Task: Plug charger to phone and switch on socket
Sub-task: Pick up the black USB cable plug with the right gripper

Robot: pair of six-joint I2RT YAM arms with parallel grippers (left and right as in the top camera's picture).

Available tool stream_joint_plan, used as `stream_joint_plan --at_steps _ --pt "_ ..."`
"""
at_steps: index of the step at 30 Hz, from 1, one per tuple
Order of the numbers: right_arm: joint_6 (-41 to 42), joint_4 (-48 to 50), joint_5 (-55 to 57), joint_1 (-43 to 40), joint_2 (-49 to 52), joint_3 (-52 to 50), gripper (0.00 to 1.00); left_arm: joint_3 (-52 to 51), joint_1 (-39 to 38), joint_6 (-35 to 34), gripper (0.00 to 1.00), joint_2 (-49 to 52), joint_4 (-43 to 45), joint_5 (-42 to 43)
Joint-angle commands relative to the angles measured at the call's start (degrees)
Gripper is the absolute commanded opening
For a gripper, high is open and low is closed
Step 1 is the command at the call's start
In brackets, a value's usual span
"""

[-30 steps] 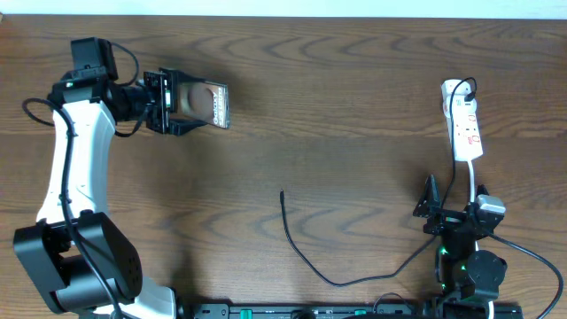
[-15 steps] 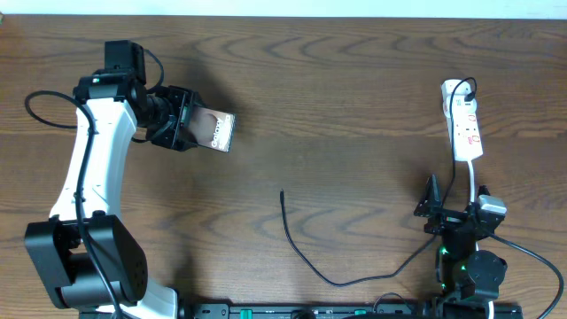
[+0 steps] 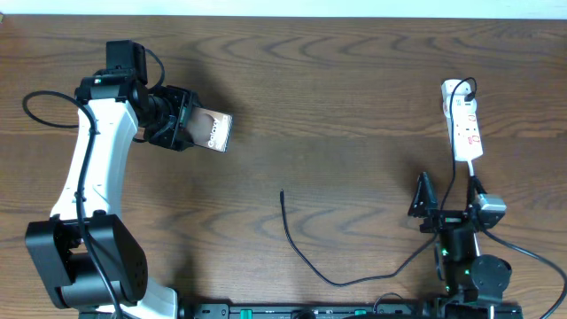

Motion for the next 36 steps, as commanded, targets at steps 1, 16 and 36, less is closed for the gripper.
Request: stream_joint_plan --at_steps 1,16,36 --pt "1.09 -1.14 -4.35 0.48 5.84 8.96 0.99 0.02 0.02 -0.57 0.07 -1.27 0.31 -0.35" --pt "2.14 -3.96 -59.17 0.85 73.33 54.6 0.99 0.02 0.02 -0.76 0.07 -1.27 0.39 -0.35" --pt "42.03 37.81 -57.24 21.49 114.6 61.11 0.99 -0.24 -9.31 -19.5 0.07 -1.25 0.04 -16.2"
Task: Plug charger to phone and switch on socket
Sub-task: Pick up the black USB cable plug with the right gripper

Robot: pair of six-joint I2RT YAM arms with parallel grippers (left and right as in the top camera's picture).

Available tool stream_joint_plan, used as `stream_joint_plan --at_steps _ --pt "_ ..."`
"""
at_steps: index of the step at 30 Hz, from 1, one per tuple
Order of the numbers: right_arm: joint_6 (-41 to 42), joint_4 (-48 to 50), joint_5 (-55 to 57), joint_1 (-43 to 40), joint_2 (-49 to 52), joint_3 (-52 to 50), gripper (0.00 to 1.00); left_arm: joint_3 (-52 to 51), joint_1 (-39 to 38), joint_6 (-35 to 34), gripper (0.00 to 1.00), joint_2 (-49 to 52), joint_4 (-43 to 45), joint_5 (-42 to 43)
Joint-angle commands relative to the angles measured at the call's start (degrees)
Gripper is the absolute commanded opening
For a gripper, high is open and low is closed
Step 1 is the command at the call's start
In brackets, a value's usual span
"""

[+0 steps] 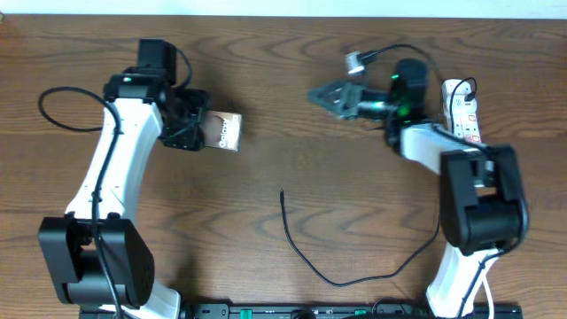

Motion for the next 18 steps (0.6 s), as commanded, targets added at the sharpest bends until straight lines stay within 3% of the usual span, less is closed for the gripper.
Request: stream_joint_plan --at_steps 1,12,15,18 --pt "3.21 0.79 3.34 4.09 0.9 0.61 0.99 -0.22 -1.4 -5.27 0.07 -1.25 -0.31 -4.26" --pt "3.23 0.81 15.37 12.87 0.9 0.61 0.97 -0.22 -2.34 -13.27 0.07 -1.25 -0.35 -3.52" --pt "3.26 0.81 15.78 13.57 0.9 0.61 0.92 -0.22 -2.34 -13.22 0.07 -1.25 -0.37 -3.54" --pt "3.23 0.76 15.67 13.64 0.9 0.61 0.73 -0.22 -2.34 -13.2 0.07 -1.25 -0.37 -3.58"
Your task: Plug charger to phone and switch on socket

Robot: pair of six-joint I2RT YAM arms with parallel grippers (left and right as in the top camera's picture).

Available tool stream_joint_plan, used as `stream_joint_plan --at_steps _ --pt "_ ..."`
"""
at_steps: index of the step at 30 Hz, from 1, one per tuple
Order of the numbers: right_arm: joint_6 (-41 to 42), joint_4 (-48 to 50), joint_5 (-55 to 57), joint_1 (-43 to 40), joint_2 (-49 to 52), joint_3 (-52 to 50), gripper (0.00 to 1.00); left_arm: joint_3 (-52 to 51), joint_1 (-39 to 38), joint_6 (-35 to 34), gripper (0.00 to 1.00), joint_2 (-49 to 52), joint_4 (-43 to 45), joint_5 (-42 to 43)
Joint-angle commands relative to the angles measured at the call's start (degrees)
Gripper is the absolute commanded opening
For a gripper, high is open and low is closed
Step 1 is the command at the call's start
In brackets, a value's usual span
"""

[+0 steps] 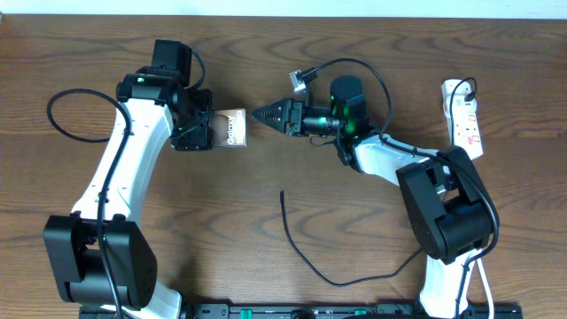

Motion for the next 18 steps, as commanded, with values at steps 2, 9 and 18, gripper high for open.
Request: stream_joint_plan --at_steps 2,9,18 --pt "-0.09 -0.07 1.4 0.22 0.28 0.61 0.59 -0.22 -0.17 -1.18 0.07 -1.25 -0.24 -0.94" --pt "-0.07 -0.02 0.85 0.22 0.28 0.61 0.49 -0.22 -0.15 -1.18 0.07 -1.25 -0.22 -0.96" --pt "-0.07 -0.04 0.35 0.22 0.28 0.61 0.33 -0.22 -0.17 -1.2 0.07 -1.25 -0.22 -1.79"
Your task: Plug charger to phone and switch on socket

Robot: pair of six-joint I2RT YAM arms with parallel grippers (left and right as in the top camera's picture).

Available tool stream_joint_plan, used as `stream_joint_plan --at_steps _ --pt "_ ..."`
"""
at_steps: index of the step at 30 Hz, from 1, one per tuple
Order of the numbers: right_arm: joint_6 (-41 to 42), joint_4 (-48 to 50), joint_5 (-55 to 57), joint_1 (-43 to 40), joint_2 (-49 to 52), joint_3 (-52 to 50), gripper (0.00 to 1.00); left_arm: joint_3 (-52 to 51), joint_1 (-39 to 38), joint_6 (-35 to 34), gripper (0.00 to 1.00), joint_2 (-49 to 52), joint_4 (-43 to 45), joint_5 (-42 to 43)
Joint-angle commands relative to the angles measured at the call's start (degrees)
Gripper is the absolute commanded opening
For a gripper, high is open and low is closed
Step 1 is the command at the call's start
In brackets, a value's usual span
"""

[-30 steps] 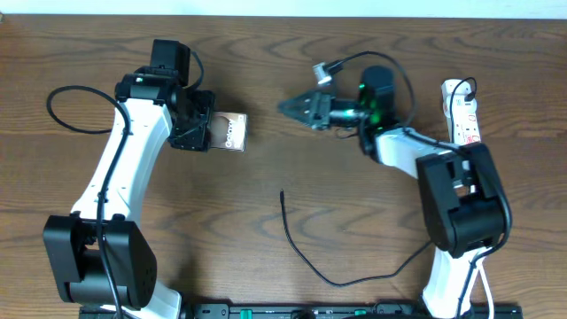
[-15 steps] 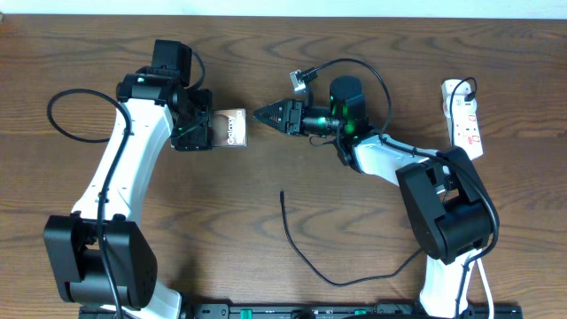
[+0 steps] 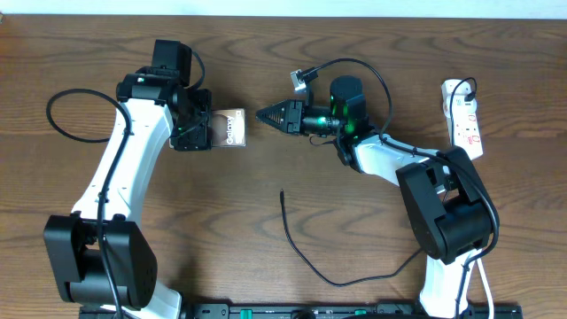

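The phone (image 3: 233,129), a brownish slab with pale lettering, is held flat just above the table at the back left, my left gripper (image 3: 211,131) shut on its left end. My right gripper (image 3: 263,115) points left at the phone's right end, a small gap away; its fingers meet in a point with nothing seen between them. The black charger cable (image 3: 301,257) lies on the table, its free tip (image 3: 282,192) below the two grippers and untouched. The white socket strip (image 3: 462,120) lies at the back right.
The cable loops along the front of the table and up the right side toward the socket strip. A black lead arcs from the left arm (image 3: 66,115) at the far left. The right arm's base (image 3: 452,221) stands at the front right.
My right gripper's tip has drawn back a few pixels to the right, away from the phone's end. The left gripper, the phone and the cable have not moved.
First my left gripper held the phone at the far back left, with the right arm folded at the front right. Then the right arm reached to the back middle and the phone came rightward. Then the right gripper's tip nearly met the phone's end; now it stands slightly off.
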Motion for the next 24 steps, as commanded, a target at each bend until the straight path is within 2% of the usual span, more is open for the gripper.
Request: stream_joint_plan --at_steps 1,13,24 --pt "-0.33 0.04 -0.42 0.15 0.28 0.61 0.34 -0.22 -0.17 -0.94 0.07 -1.25 -0.2 -0.94" --pt "-0.37 0.07 -0.55 1.86 0.28 0.61 0.28 -0.22 -1.05 -0.92 0.07 -1.25 -0.24 -0.55" --pt "-0.35 0.09 -0.52 2.51 0.28 0.61 0.3 -0.22 -2.43 -0.94 0.08 -1.25 -0.2 -0.7"
